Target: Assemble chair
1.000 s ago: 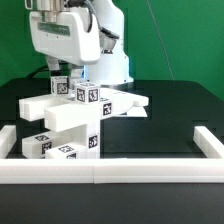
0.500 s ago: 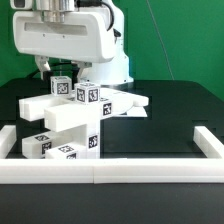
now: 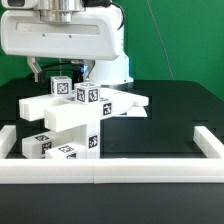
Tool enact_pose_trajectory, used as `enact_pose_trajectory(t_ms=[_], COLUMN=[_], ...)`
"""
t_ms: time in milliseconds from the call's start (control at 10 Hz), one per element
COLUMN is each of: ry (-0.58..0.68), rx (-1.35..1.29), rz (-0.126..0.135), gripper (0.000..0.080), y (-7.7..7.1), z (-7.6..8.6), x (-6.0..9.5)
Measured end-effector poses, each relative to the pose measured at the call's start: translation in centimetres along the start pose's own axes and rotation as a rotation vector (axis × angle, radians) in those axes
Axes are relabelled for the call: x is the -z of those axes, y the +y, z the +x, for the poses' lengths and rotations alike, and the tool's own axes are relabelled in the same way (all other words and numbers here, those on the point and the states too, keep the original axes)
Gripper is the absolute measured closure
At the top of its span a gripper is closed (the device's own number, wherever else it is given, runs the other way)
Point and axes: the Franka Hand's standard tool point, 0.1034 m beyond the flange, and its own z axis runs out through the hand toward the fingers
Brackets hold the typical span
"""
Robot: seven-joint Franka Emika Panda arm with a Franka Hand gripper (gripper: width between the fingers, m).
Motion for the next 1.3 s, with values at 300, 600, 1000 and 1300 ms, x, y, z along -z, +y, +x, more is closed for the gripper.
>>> enact_pose_trajectory(t_ms=[300, 600, 1000, 1300], ry=[-0.002, -0.001, -0.001, 0.0], rx=[0.185, 0.414, 0.365, 0.2], rz=[-0.007, -0.014, -0.014, -0.013], gripper=[0.0151, 0.0273, 0.0515, 0.0514], y=[0.1, 0.46, 0.51, 0.49], z=[0.0, -0.13, -0.13, -0.14], x=[0.01, -0.13, -0.12, -0.12])
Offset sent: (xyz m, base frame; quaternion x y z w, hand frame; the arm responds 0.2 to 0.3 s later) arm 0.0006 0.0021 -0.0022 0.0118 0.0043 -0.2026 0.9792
